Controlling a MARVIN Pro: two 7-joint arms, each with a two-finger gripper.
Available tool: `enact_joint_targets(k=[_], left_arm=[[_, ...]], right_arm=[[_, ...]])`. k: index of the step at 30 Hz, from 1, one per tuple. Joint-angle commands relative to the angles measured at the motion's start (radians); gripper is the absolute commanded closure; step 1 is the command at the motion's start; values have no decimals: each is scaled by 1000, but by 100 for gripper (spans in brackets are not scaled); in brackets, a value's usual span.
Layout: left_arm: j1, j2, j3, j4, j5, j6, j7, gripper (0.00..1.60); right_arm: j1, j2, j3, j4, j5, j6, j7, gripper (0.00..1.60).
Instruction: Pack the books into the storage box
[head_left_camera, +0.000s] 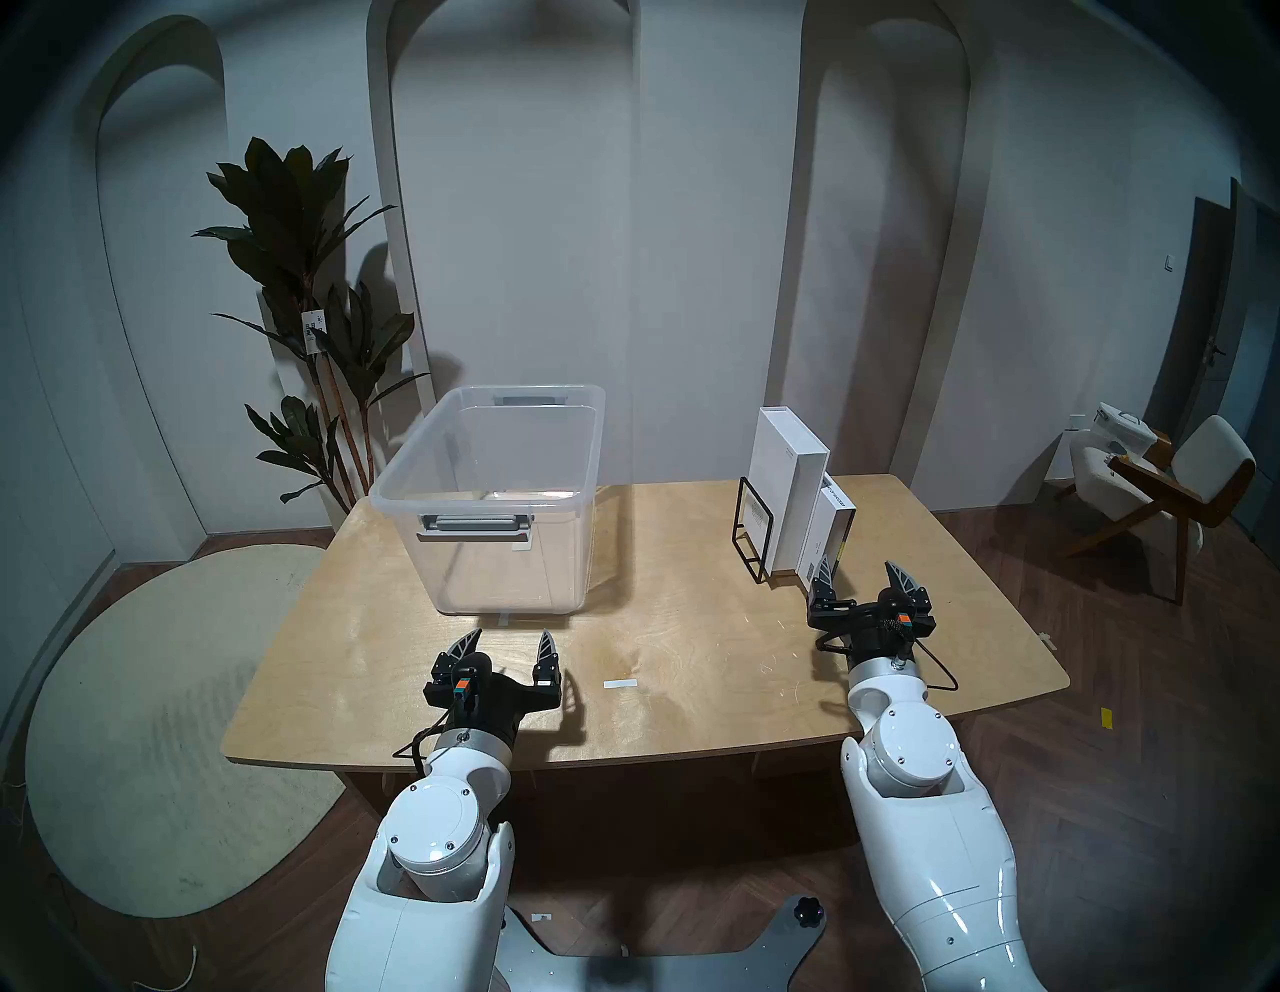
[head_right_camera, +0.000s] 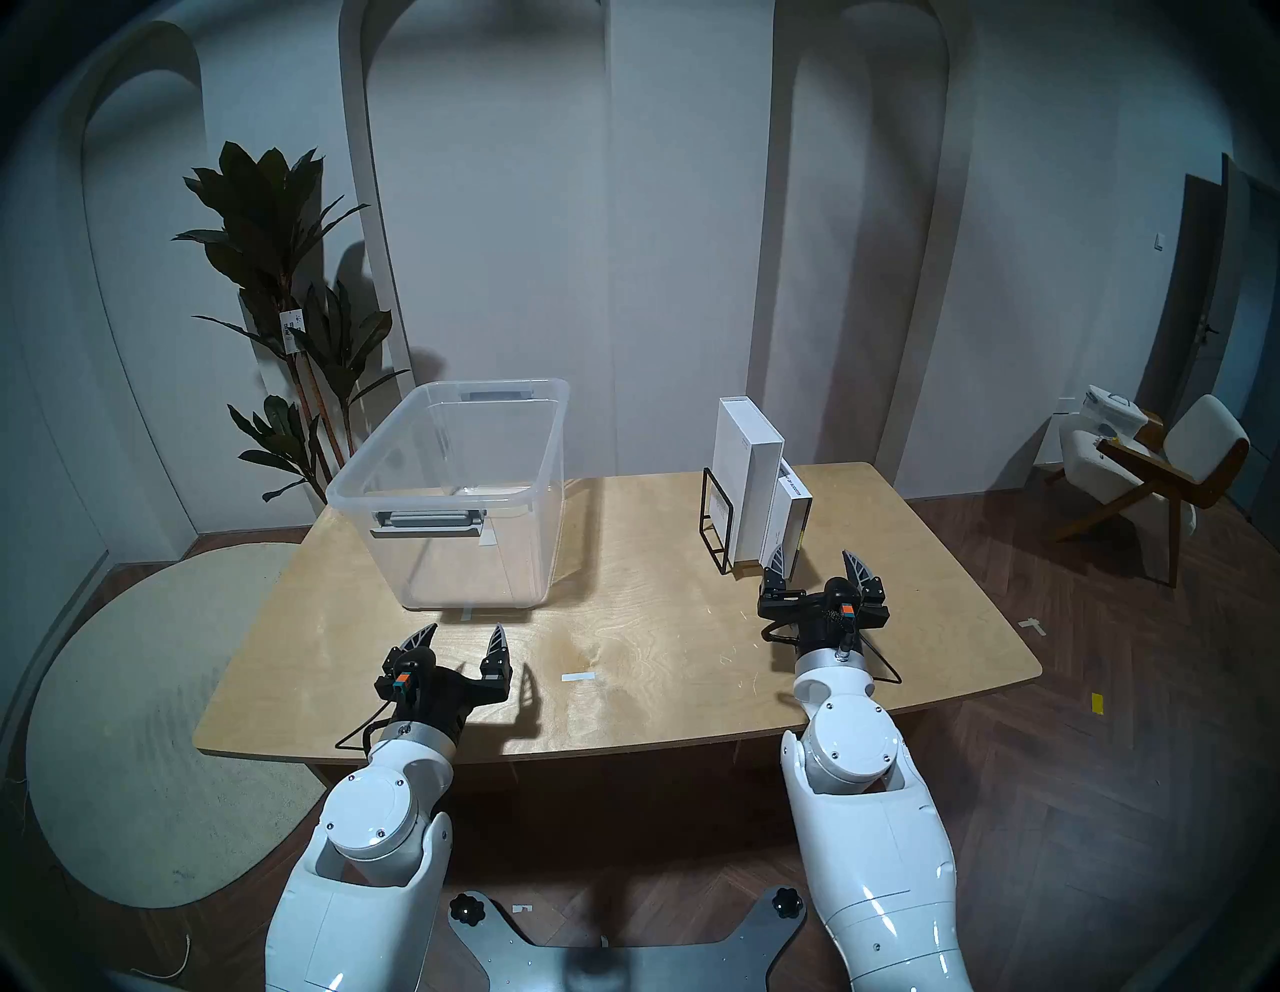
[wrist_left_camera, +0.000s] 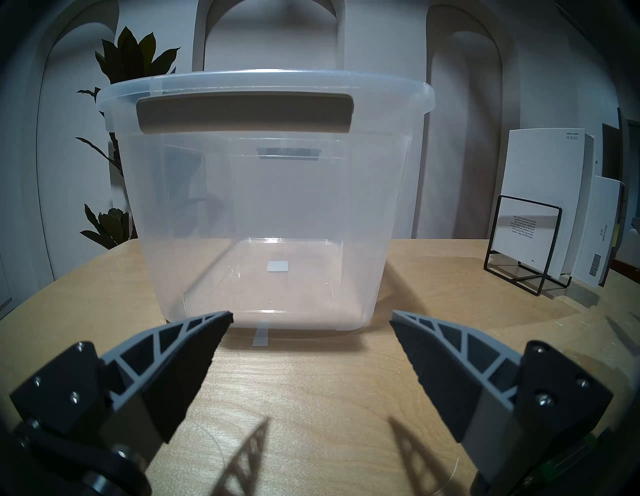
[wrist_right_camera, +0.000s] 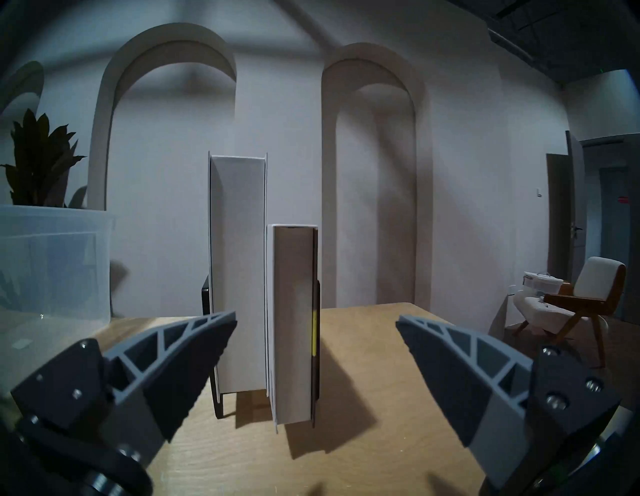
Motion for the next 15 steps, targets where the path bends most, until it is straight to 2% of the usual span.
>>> enact_joint_targets(k=[1,8,15], left_arm=[[-4,0,-1,-20,-1,-4,-1,0],[-4,0,-1,-20,-1,-4,-1,0],[-4,0,-1,-21,-1,-4,-1,0]], right_arm=[[73,72,12,17,21,-20,85,0],[103,89,17,49,37,-39,138,0],[143,100,12,119,51,-72,185,0]])
